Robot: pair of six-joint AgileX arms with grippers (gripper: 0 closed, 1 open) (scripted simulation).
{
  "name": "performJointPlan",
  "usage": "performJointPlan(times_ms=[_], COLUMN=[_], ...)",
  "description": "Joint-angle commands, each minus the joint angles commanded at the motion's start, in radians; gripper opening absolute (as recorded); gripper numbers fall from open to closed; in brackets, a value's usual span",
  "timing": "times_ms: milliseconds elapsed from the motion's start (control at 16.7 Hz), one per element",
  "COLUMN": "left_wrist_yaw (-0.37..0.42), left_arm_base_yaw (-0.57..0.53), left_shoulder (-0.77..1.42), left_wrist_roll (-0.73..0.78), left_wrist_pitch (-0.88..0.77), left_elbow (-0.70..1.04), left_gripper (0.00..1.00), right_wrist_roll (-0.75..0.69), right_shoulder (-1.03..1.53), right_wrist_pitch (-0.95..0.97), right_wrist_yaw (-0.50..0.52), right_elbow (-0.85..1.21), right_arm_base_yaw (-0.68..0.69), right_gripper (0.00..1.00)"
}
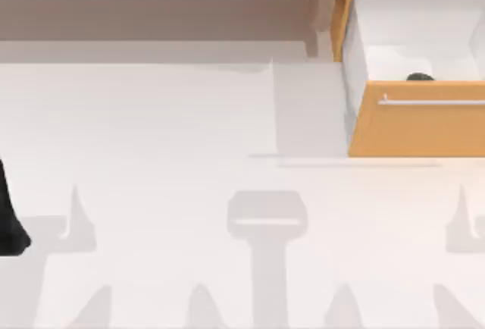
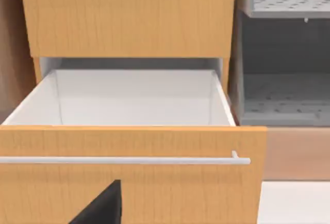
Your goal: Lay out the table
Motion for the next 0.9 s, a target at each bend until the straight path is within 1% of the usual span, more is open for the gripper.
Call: performJointPlan(times_ms=[240, 420, 600, 900], left_wrist_yaw=[0.0, 0.0, 0.0, 0.0], left_arm_base_yaw=[0.0, 0.0, 0.0, 0.0], left_shoulder=[0.0, 0.0, 0.0, 0.0], left_wrist_roll=[0.0, 0.0, 0.0, 0.0], left_wrist_pitch=[0.0, 0.0, 0.0, 0.0], left_elbow=[0.0, 0.0, 0.0, 0.0], left_gripper=[1.0, 1.0, 1.0, 1.0], right_wrist_roll=[0.004, 0.016, 0.029, 0.048], right_shoulder=[0.022, 0.131, 0.317, 0.701], right_wrist_pitch=[-0.014, -0.084, -0.182, -0.344], right_wrist_yaw=[0.003, 0.01, 0.011, 0.01], right_elbow=[0.019, 0.114, 0.279, 0.612], right_arm_base_yaw=[-0.001, 0.0, 0.009, 0.029], right_gripper=[1.0, 1.0, 1.0, 1.0])
